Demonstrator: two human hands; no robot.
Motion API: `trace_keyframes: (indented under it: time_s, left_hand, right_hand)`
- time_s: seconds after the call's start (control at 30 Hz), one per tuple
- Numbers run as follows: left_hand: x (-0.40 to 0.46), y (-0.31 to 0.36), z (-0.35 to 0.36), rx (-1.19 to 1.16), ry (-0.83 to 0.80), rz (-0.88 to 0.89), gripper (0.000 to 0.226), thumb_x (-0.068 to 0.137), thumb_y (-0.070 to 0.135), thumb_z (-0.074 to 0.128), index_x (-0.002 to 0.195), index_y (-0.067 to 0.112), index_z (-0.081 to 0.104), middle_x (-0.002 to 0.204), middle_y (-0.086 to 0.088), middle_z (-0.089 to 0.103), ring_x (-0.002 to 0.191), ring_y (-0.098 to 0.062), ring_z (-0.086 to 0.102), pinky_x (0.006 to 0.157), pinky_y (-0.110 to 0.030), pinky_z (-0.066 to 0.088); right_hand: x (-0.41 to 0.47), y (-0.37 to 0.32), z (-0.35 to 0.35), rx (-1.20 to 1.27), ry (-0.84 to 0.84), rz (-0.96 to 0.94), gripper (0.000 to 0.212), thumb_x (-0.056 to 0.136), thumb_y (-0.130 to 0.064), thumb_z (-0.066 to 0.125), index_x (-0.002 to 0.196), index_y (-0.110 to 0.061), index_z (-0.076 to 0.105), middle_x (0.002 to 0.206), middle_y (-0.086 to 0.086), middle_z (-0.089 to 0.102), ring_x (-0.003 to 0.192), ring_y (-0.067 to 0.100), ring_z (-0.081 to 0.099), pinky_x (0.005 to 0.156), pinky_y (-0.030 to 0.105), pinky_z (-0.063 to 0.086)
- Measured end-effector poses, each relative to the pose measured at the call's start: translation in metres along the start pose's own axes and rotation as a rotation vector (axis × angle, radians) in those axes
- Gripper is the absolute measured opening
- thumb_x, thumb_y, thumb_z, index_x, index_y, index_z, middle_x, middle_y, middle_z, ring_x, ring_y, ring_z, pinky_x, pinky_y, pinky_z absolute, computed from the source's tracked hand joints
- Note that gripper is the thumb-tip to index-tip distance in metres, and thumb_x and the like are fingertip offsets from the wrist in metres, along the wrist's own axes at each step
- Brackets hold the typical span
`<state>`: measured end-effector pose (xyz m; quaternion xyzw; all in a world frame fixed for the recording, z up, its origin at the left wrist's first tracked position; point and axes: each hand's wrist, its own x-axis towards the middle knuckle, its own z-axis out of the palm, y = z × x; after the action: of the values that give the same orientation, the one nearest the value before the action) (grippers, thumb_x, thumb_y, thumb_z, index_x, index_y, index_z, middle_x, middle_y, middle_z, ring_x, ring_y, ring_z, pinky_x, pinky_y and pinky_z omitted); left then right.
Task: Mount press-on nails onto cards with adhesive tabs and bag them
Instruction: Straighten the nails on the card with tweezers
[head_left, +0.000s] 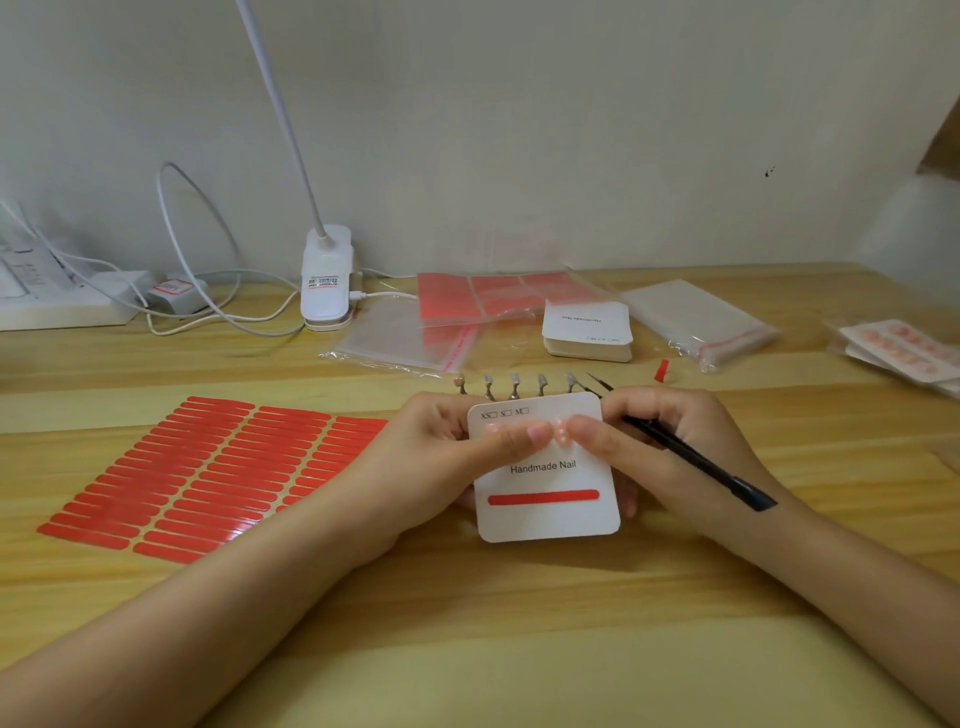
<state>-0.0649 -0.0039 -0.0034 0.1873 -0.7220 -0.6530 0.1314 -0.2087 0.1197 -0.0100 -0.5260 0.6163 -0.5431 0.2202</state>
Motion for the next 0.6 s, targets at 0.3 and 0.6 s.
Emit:
trace_keyframes:
  time_s: [0.3, 0.6]
  left_hand:
    - [-0.0004, -0.0003, 0.0011, 0.000, -0.014, -0.009, 0.027, 0.070, 0.037, 0.064, 0.089, 0.019, 0.072, 0.084, -0.003, 0.074, 0.075, -0.017, 0.071, 0.056, -0.022, 0.055]
    - [-0.0014, 0.0034, -0.0038, -0.017, -0.133, -0.026, 0.034, 0.068, 0.054, 0.062, 0.088, 0.028, 0.073, 0.088, 0.000, 0.074, 0.081, -0.018, 0.071, 0.056, -0.015, 0.053]
  right_hand:
    - [0.0001, 0.0018, 0.0012, -0.030, 0.027, -0.085, 0.017, 0.075, -0.031, 0.062, 0.069, -0.015, 0.065, 0.061, 0.013, 0.064, 0.040, 0.009, 0.054, 0.040, 0.016, 0.042]
    - [0.0024, 0.0053, -0.0022, 0.080, 0.256, 0.028, 0.036, 0.067, -0.046, 0.062, 0.072, -0.011, 0.066, 0.068, 0.019, 0.064, 0.057, 0.034, 0.059, 0.046, 0.021, 0.048]
